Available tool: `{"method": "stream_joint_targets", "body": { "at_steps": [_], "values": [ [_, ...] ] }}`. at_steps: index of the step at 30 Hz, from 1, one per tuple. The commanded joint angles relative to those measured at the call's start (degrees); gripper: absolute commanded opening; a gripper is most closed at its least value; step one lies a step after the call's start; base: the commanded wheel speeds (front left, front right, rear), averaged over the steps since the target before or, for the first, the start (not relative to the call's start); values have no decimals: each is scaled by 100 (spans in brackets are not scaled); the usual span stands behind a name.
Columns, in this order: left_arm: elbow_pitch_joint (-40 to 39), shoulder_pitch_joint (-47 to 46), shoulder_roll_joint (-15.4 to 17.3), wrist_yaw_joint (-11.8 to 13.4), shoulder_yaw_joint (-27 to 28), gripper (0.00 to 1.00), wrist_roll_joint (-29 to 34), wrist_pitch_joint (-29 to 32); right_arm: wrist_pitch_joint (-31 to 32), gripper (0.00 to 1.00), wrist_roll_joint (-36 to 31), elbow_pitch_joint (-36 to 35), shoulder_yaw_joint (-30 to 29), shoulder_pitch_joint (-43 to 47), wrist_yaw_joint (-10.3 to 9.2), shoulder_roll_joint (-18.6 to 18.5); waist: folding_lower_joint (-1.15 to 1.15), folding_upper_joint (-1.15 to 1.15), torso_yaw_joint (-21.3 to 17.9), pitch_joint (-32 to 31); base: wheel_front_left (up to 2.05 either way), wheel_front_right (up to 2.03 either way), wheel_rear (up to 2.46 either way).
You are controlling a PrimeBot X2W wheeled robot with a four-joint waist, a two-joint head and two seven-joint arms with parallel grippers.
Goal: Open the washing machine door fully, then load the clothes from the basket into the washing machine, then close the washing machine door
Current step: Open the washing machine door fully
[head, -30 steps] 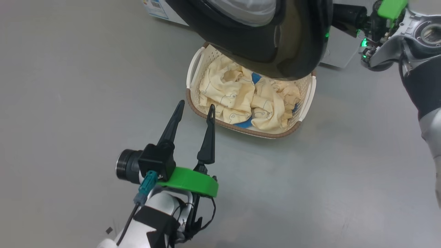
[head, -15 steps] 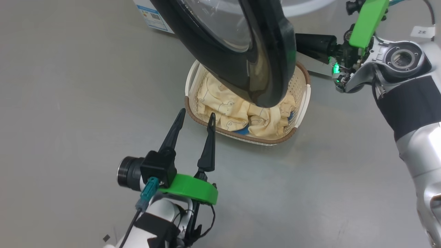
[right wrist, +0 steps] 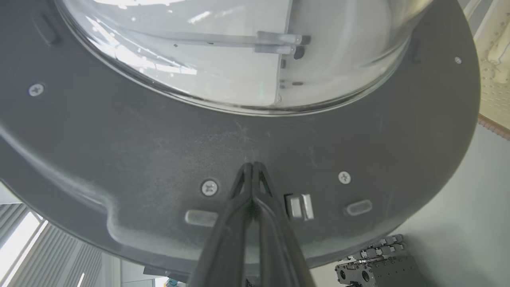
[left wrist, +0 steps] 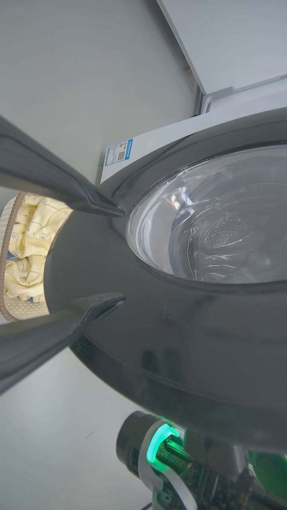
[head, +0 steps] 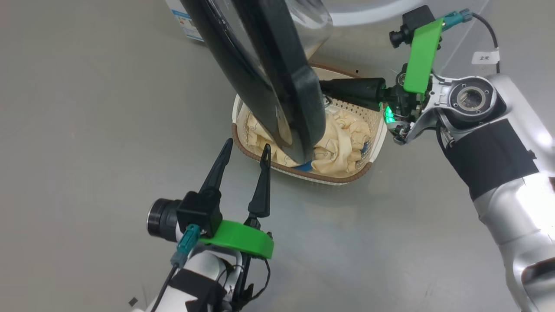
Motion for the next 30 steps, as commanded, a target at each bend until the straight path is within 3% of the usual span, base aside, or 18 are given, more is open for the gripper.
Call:
{"method": "stream_joint_targets", "body": {
  "at_steps": [1, 18, 24, 30],
  "values": [
    [-136, 7, 81, -14, 221, 100, 44, -63, 90, 0, 58, -282, 86, 37, 0, 197, 0, 0, -2, 0, 0, 0, 0],
    [-101, 15, 81, 6, 282, 100, 78, -63, 50, 0, 67, -652, 322, 248, 0, 218, 0, 0, -55, -57, 0, 0, 0],
    [-26, 106, 81, -39, 446, 100, 166, -63, -411, 0, -212, -969, 165, 523, 0, -114, 0, 0, -255, -332, 0, 0, 0],
    [90, 198, 81, -189, 747, 100, 429, -63, -1601, 0, -1225, -2122, 203, 1269, 0, -738, 0, 0, -566, -696, 0, 0, 0]
  ]
}}
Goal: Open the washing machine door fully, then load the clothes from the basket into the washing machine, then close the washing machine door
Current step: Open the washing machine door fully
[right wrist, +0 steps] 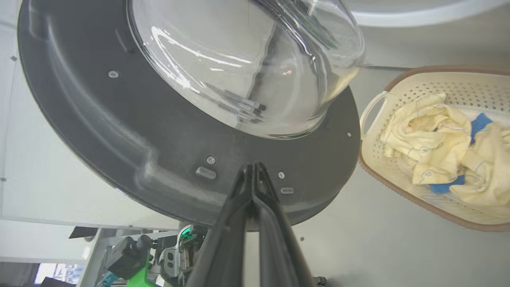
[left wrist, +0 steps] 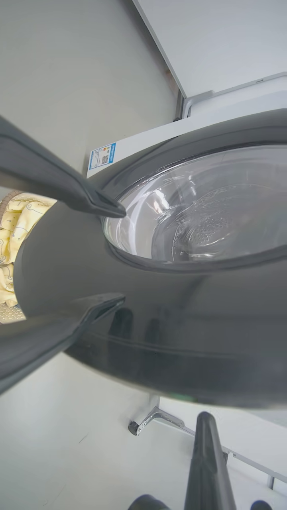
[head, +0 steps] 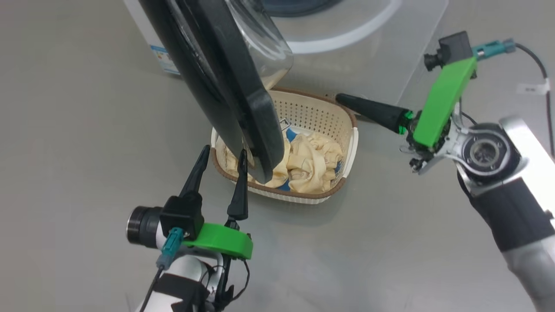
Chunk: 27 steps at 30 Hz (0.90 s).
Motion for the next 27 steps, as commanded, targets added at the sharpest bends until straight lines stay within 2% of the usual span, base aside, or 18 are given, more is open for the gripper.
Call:
{"method": "stream_joint_targets", "body": {
  "at_steps": [1, 4, 6, 10, 14, 16, 20, 23, 27],
  "values": [
    [-123, 5, 78, -65, 286, 100, 130, -63, -438, 0, -381, -553, 97, 276, 0, -178, 0, 0, -223, -230, 0, 0, 0],
    [-79, 92, 78, -150, 476, 100, 241, -63, -1428, 0, -1204, -1130, 397, 738, 0, -650, 0, 0, -414, -421, 0, 0, 0],
    [-49, 151, 78, -226, 594, 100, 327, -63, -2218, 0, -1707, -1265, 587, 1040, 0, -916, 0, 0, -540, -548, 0, 0, 0],
    [-1, 281, 78, -327, 783, 100, 456, -63, -3703, 0, -2645, -1154, 956, 1489, 0, -1297, 0, 0, -789, -783, 0, 0, 0],
    [7, 446, 78, -368, 975, 100, 504, -63, -4881, 0, -3449, -634, 953, 1822, 0, -1365, 0, 0, -987, -988, 0, 0, 0],
    [6, 541, 78, -394, 1075, 100, 529, -63, -5186, 0, -3800, -332, 774, 1963, 0, -1279, 0, 0, -1075, -1077, 0, 0, 0],
    [0, 704, 78, -458, 1277, 100, 562, -63, -5395, 0, -4341, 46, 141, 2281, 0, -944, 0, 0, -1200, -1217, 0, 0, 0],
    [-16, 794, 78, -496, 1393, 100, 583, -63, -5427, 0, -4779, 82, -367, 2534, 0, -706, 0, 0, -1265, -1285, 0, 0, 0],
    [-37, 884, 78, -532, 1506, 100, 591, -63, -5433, 0, -5155, -238, -1075, 2925, 0, -293, 0, 0, -1325, -1341, 0, 0, 0]
  ]
}}
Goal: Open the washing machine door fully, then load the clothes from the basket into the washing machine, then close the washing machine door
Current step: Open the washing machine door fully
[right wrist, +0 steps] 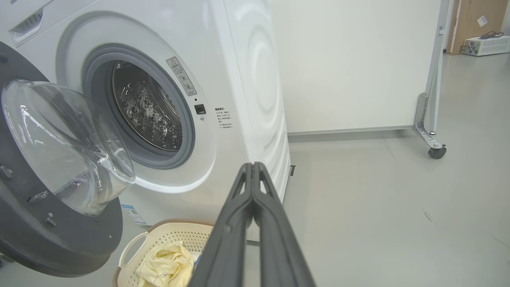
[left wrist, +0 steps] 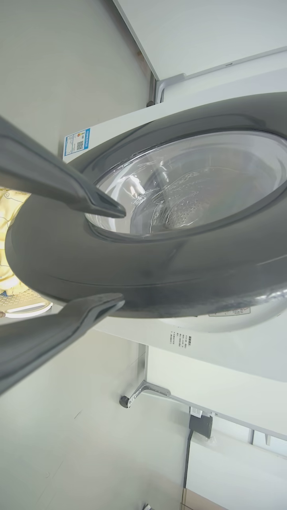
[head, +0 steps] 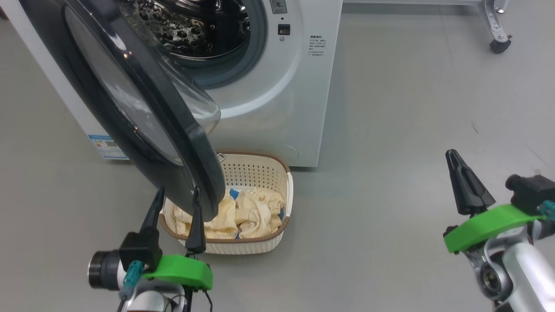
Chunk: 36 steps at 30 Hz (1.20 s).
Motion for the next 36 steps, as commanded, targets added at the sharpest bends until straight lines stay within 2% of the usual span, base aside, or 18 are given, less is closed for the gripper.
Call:
{"method": "stream_joint_targets", "body": {
  "at_steps": [1, 6, 7, 8, 9, 15, 36],
  "values": [
    [-197, -98, 70, -40, 246, 100, 60, -63, -69, 0, -268, -326, -197, 102, 0, 57, 1, 0, -32, -33, 0, 0, 0],
    [-178, -28, 70, -68, 308, 100, 51, -63, -70, 0, -644, -465, -568, 461, 0, 336, 1, 0, -66, -119, 0, 0, 0],
    [-173, -9, 70, -70, 327, 100, 44, -63, -70, 24, -688, -440, -599, 538, 0, 408, 1, 0, -75, -141, 0, 0, 0],
    [-168, 9, 70, -71, 345, 100, 35, -63, -70, 93, -684, -441, -636, 589, 0, 488, 1, 0, -83, -158, 0, 0, 0],
    [-163, 22, 70, -71, 361, 100, 26, -63, -70, 100, -675, -430, -659, 629, 0, 542, 1, 0, -88, -169, 0, 0, 0],
    [-129, 69, 70, -90, 424, 100, 25, -63, -70, 100, -838, -495, -860, 730, 0, 730, 1, 0, -116, -240, 0, 0, 0],
    [-107, 116, 70, -144, 434, 100, -31, -63, -71, 100, -1148, -418, -982, 747, 0, 800, 1, 0, -157, -277, 0, 0, 0]
  ]
}}
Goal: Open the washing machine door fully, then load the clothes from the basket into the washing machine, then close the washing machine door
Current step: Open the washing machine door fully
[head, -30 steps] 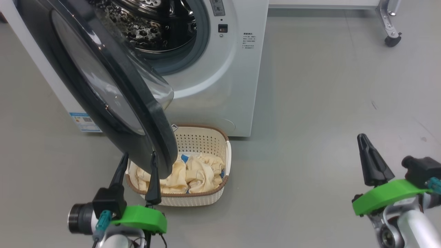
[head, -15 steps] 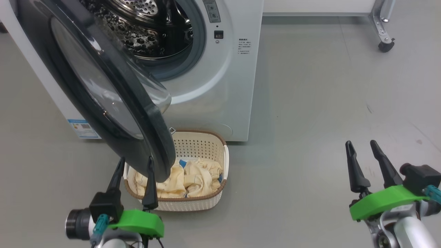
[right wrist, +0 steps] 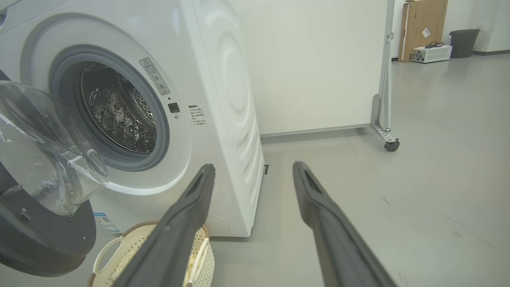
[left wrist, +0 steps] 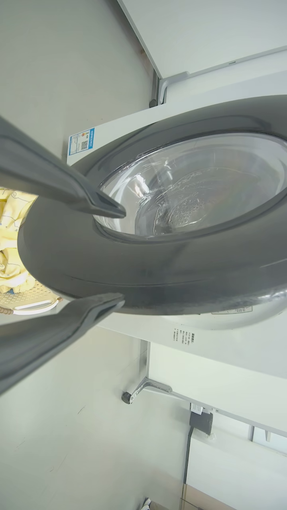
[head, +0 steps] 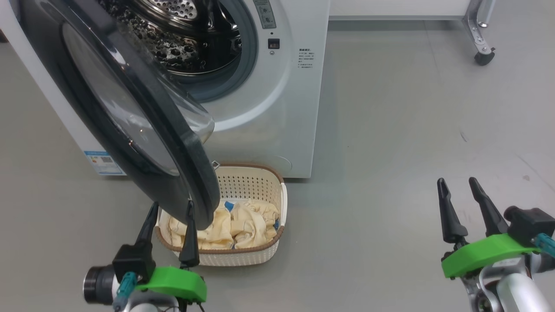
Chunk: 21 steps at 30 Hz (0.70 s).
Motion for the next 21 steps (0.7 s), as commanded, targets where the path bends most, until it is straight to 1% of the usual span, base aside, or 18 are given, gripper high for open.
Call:
{"method": "stream_joint_targets", "body": {
  "at_steps": [1, 21],
  "values": [
    [-182, -177, 68, 1, 214, 100, -55, -63, -62, 100, -73, -168, 80, -122, 0, -30, 0, 0, 2, 4, 0, 0, 0],
    [-155, -199, 68, 18, 214, 100, -86, -63, -62, 100, -215, -169, 12, -169, 0, 13, 0, 0, -8, 55, 0, 0, 0]
  ]
}}
